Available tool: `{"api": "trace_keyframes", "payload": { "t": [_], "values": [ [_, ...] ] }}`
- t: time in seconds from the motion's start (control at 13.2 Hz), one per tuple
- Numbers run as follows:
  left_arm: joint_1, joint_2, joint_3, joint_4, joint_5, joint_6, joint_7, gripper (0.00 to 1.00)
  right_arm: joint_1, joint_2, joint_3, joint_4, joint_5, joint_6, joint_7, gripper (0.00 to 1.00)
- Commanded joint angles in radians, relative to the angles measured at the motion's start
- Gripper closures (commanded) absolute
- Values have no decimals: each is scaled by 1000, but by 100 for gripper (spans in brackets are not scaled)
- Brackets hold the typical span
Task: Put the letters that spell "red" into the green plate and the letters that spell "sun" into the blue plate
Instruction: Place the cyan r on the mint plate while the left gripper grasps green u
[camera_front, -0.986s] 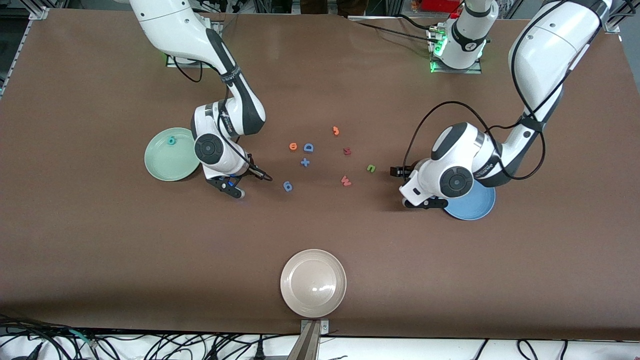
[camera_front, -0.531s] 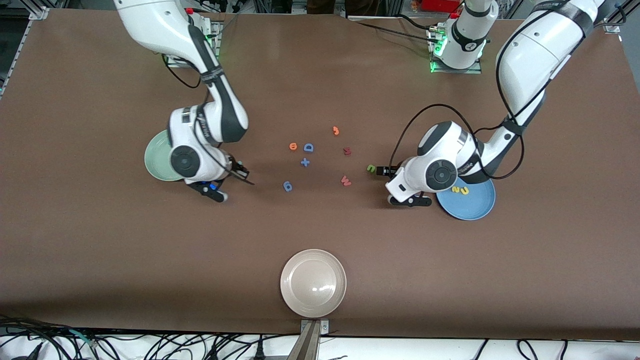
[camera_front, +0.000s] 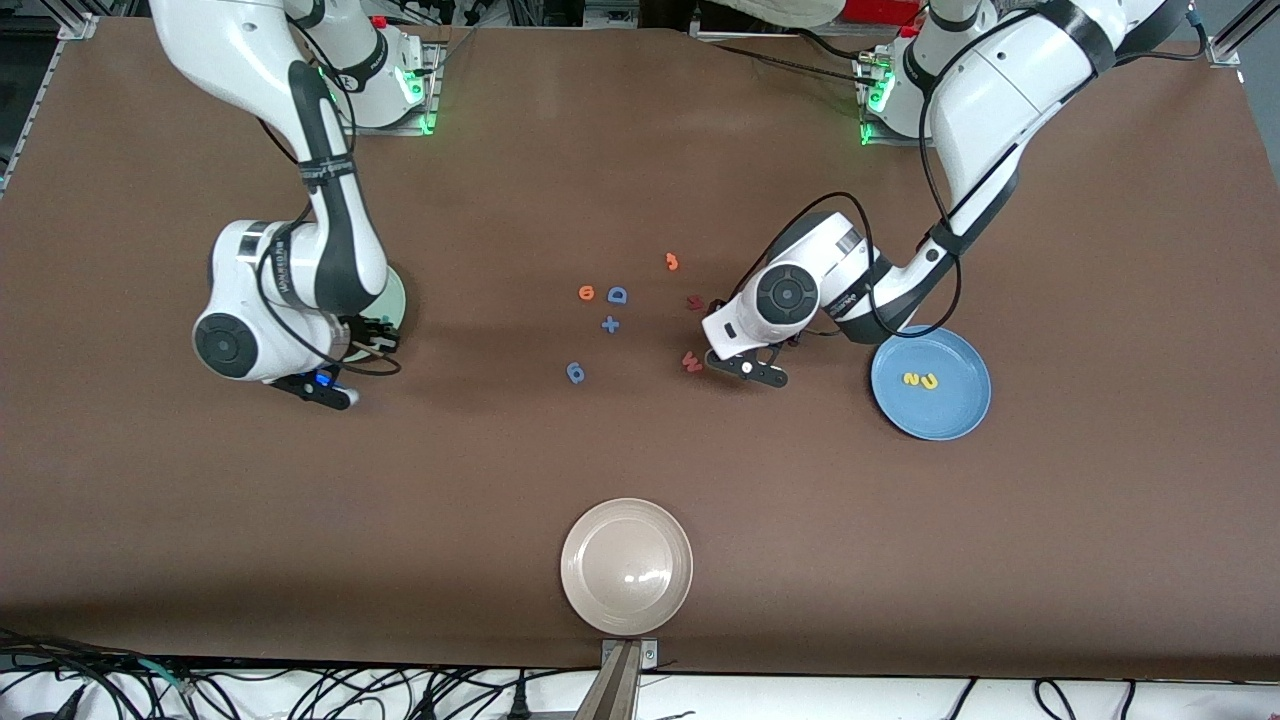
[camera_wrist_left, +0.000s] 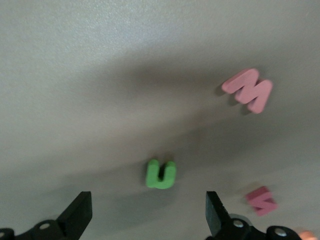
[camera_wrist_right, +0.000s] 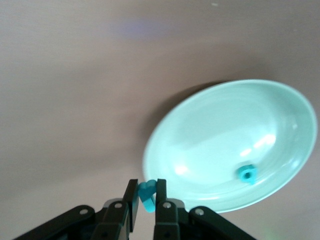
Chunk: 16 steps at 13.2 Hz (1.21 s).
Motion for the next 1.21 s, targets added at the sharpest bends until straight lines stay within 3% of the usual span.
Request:
{"api": "trace_keyframes", "payload": {
  "t": [0.0,0.38,0.61,0.68,0.76,0.99,1.06,1.14],
  "values": [
    [18,1,6,-12,50,18,94,0,-23,-12,-4,-86,20,8,-72,87],
    [-11,18,8,-12,57,23,99,3,-26,-16,-2,-182,20,63,-86,87],
    [-16,37,9,-12,59,46,99,11,-26,-10,-1,-212,22,93,-86,87],
    [-16,38,9,-12,60,50,99,17,-26,-10,5,-218,25,106,-86,87],
    [-16,37,9,-12,67,50,99,30,-25,-9,8,-227,31,113,-86,87],
    [-16,37,9,-12,67,49,91,80,-23,0,10,-229,37,115,-86,85],
    [-15,35,8,-12,67,47,89,86,-21,2,10,-227,39,115,-86,80],
    [-13,34,8,-11,67,44,89,88,-21,2,13,-227,39,115,-86,66]
  ]
}}
